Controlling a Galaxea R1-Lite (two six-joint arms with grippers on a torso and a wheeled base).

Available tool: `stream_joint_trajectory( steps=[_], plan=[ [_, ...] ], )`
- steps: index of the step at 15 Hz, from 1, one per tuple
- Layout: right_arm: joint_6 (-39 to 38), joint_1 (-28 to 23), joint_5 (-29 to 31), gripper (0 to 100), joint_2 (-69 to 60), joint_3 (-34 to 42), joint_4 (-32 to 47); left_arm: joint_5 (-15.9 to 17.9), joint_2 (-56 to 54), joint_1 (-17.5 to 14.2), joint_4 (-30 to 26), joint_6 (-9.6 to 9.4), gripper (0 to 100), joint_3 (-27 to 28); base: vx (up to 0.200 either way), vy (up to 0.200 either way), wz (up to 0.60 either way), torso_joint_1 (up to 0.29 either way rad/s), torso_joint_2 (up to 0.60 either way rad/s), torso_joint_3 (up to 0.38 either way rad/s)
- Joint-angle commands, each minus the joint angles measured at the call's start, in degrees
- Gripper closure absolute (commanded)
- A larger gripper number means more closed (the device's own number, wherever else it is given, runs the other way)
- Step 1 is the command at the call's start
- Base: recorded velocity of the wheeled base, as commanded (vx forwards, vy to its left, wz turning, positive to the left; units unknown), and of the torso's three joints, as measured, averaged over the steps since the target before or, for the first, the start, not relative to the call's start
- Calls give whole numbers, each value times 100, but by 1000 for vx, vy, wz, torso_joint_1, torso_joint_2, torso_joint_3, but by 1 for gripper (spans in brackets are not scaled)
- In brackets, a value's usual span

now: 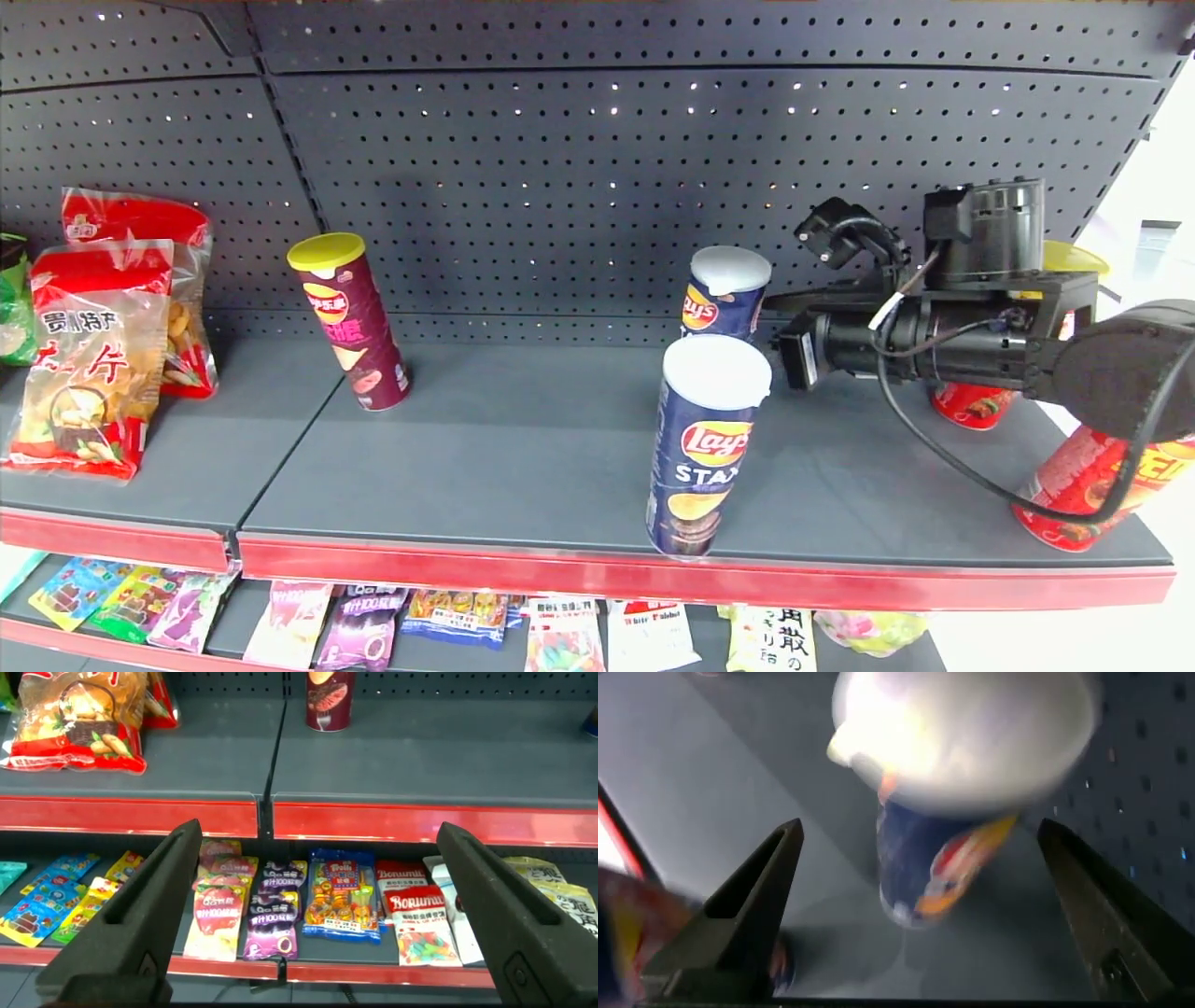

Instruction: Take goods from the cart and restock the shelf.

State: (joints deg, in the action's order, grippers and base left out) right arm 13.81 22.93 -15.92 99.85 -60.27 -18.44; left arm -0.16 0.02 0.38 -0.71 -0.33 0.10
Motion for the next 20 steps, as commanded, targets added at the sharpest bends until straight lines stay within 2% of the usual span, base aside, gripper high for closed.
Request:
stream_joint_trajectory(
  steps=[1, 5, 9, 12, 14, 17, 18, 20],
  plan=[
    [-107, -8, 142, 0, -616, 507, -28, -2, -2, -3, 0, -2, 0, -1, 0, 0, 0, 0, 0, 0],
    [-151, -333, 230, 0, -933, 771, 8, -2, -2, -3, 0, -2, 0, -1, 0, 0, 0, 0, 0, 0],
    [-98, -342, 186, 0, -1187, 1404, -28, -2, -2, -3, 0, -2, 0, -1, 0, 0, 0, 0, 0, 0],
    [-80, -491, 19, 0, -1293, 1545, -63, -2, -2, -3, 0, -2, 0, -1, 0, 0, 0, 0, 0, 0],
    [-80, -526, -412, 0, -1548, 1773, -63, -2, -2, -3, 0, -2, 0, -1, 0, 0, 0, 0, 0, 0],
    [403, -649, -1493, 0, -1776, 2248, -63, -2, -2, -3, 0, -2, 0, -1, 0, 0, 0, 0, 0, 0],
    [763, -825, -2126, 0, -1741, 2318, -72, -2, -2, -3, 0, -2, 0, -1, 0, 0, 0, 0, 0, 0],
    [974, -869, -2407, 0, -1697, 2371, -89, -2, -2, -3, 0, -2, 0, -1, 0, 0, 0, 0, 0, 0]
  ],
)
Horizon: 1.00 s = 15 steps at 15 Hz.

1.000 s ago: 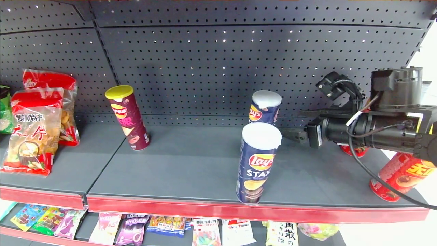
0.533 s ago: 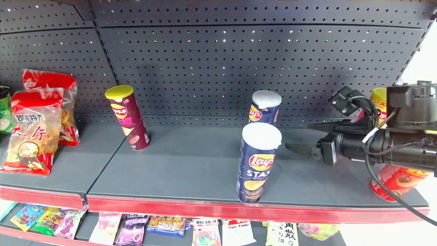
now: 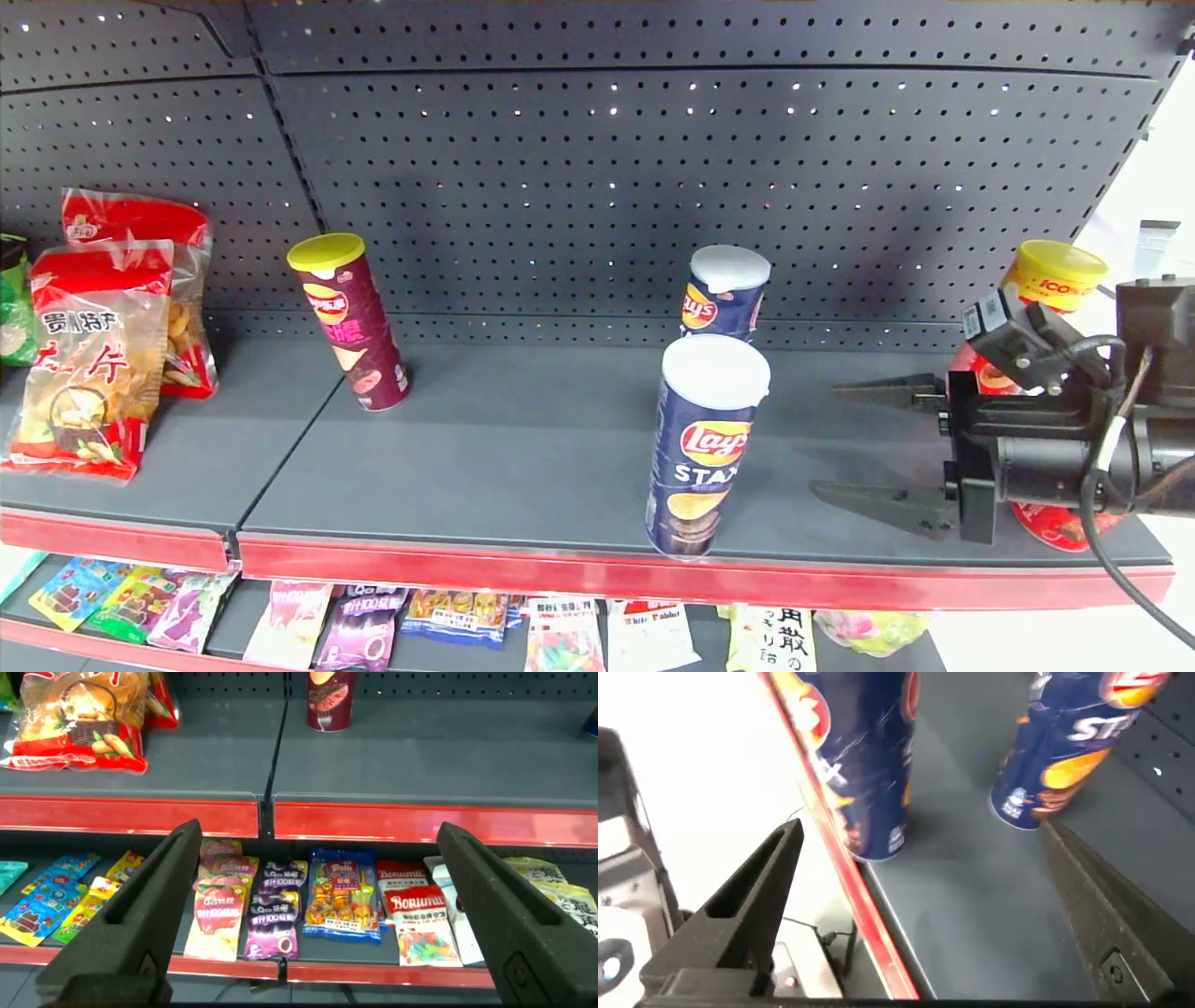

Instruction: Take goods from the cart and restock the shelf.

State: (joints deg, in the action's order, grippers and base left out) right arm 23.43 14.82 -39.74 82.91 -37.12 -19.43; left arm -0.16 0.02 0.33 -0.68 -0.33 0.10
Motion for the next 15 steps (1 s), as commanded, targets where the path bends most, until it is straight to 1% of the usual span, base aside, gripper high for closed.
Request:
stream_joint_trajectory(
  steps=[1, 2, 3, 5, 11, 15],
  plan=[
    [92, -32, -69, 0, 94, 91, -245, -2, -2, 2, -2, -2, 0, -1, 0, 0, 0, 0, 0, 0],
    [100, -6, -297, 0, 208, 109, -474, 7, -2, 2, -2, -2, 0, -1, 0, 0, 0, 0, 0, 0],
    [109, 64, -825, 0, 393, 47, -535, -2, -2, 2, -2, -2, 0, -1, 0, 0, 0, 0, 0, 0],
    [232, 64, -1291, 0, 648, -6, -685, -2, -2, 2, -2, -2, 0, -1, 0, 0, 0, 0, 0, 0],
    [329, 188, -1317, 0, 964, -173, -729, -2, -2, 2, -2, -2, 0, -1, 0, 0, 0, 0, 0, 0],
    [311, 205, -1299, 0, 1307, -524, -729, -2, -2, 2, -2, -2, 0, -1, 0, 0, 0, 0, 0, 0]
  ],
)
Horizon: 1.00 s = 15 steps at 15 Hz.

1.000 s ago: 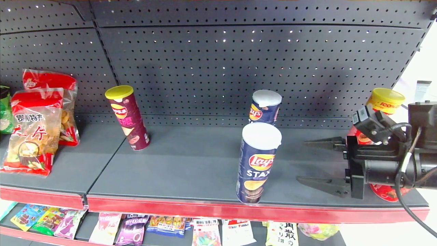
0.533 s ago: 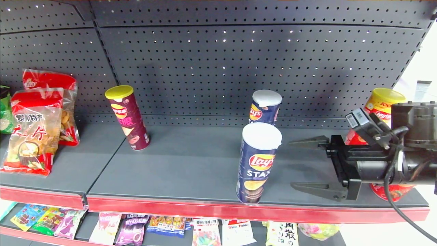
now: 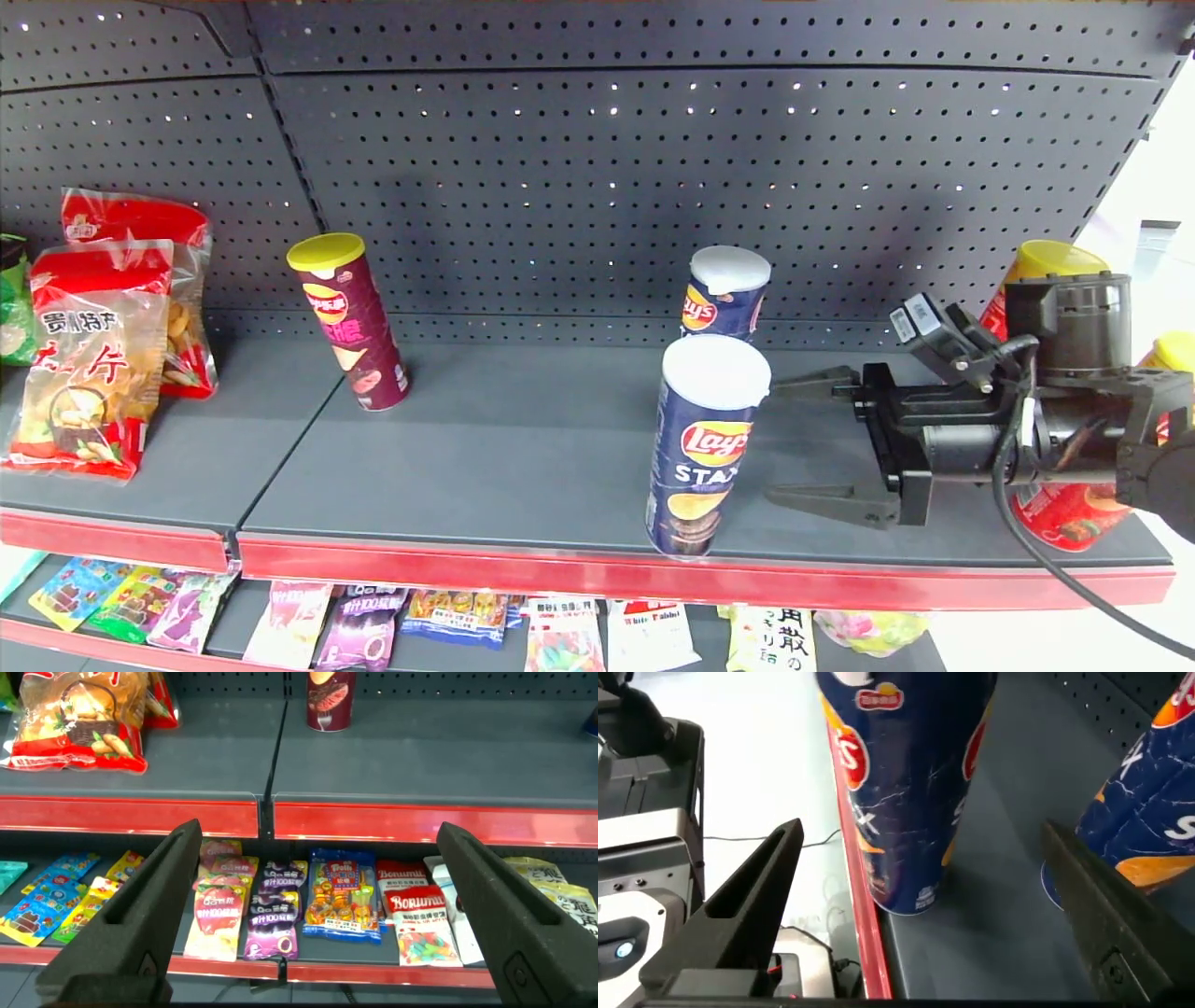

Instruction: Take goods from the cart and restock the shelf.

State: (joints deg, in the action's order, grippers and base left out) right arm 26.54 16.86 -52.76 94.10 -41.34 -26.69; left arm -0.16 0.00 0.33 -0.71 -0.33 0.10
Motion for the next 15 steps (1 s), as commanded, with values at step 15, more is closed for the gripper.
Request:
stream_joint_trajectory(
  steps=[15],
  plan=[
    [-35, 459, 29, 0, 671, -630, -3, -2, 0, 2, 0, -2, 0, -1, 0, 0, 0, 0, 0, 0]
  ],
)
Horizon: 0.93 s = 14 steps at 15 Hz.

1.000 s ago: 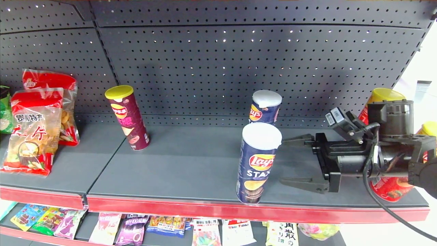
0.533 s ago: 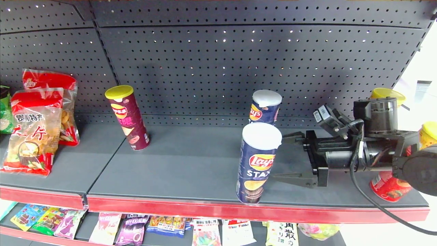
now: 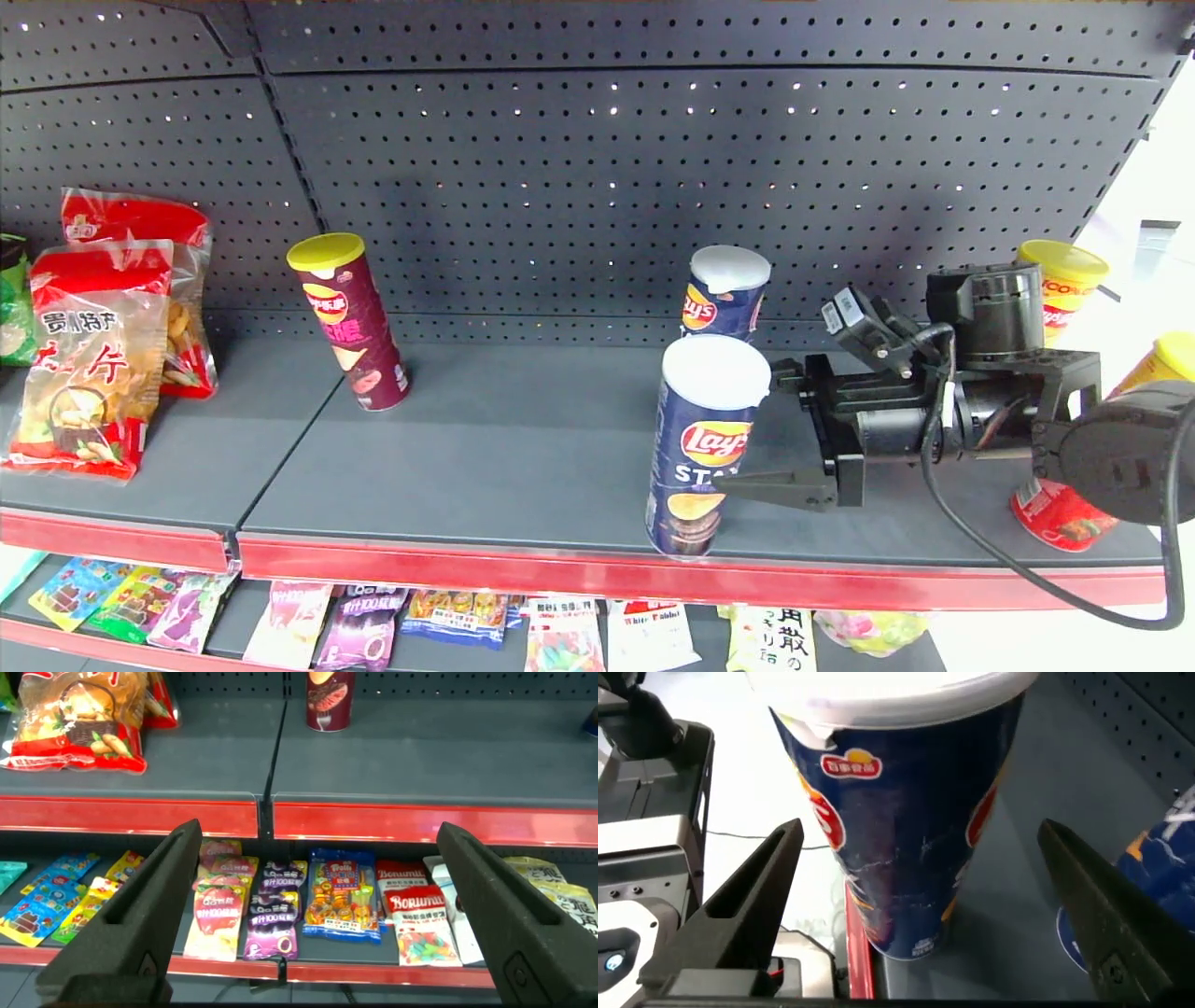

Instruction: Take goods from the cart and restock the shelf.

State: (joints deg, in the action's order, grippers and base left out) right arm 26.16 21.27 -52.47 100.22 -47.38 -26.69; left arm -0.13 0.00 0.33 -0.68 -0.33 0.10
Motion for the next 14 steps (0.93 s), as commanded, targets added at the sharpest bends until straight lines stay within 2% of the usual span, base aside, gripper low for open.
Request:
stream_joint_trajectory(
  steps=[1, 9, 10, 14],
  plan=[
    [3, 61, 0, 0, 86, -43, -3, -4, 0, 2, -2, -2, 0, -1, 0, 0, 0, 0, 0, 0],
    [-6, 299, 211, 0, 182, -87, -12, 5, 0, 2, -2, -2, 0, -1, 0, 0, 0, 0, 0, 0],
    [-6, 299, 211, 100, 200, -87, -30, -4, 0, 2, -2, -2, 0, -1, 0, 0, 0, 0, 0, 0],
    [-15, 369, 219, 100, 279, -69, -206, -4, 0, 2, -2, -2, 0, -1, 0, 0, 0, 0, 0, 0]
  ],
)
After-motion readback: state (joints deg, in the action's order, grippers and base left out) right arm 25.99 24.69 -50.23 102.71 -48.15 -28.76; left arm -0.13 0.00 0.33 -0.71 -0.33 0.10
